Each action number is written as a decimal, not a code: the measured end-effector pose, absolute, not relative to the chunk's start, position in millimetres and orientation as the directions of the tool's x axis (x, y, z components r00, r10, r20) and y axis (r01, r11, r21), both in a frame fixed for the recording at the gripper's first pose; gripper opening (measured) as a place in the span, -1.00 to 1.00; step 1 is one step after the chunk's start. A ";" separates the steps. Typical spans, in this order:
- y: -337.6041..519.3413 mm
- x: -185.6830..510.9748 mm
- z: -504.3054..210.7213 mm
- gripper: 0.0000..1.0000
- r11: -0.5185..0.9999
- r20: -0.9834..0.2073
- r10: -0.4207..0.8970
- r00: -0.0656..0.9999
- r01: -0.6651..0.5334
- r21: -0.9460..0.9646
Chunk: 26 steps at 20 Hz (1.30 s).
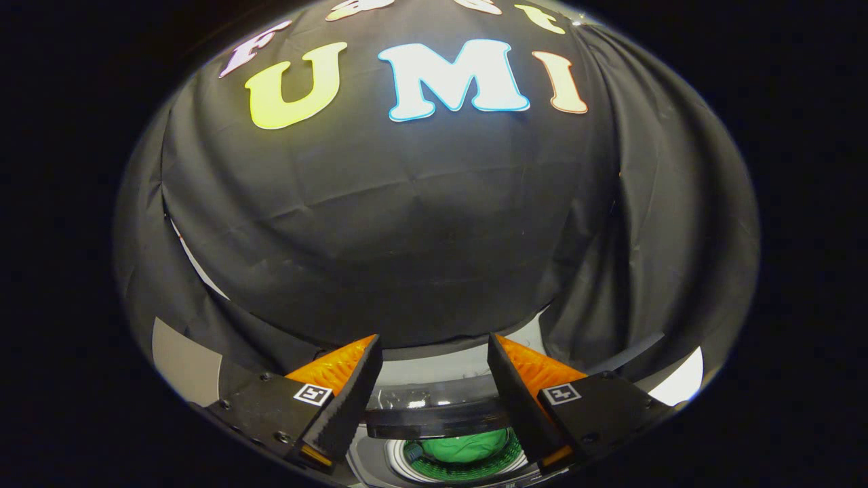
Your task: Put the clothes into the washing machine and then close the washing machine lid.
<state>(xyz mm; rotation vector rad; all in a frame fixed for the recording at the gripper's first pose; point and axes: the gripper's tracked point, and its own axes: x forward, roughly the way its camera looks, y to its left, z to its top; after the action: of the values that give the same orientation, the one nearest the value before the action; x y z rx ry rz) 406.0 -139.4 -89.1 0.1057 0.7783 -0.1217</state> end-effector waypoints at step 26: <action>-137.7 368.0 -90.2 0.96 0.997 -0.591 -0.075 0.803 0.047 -0.063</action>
<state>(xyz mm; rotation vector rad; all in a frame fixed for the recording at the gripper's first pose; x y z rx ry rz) 368.0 -137.7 -90.2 -0.0454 0.6344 -0.0657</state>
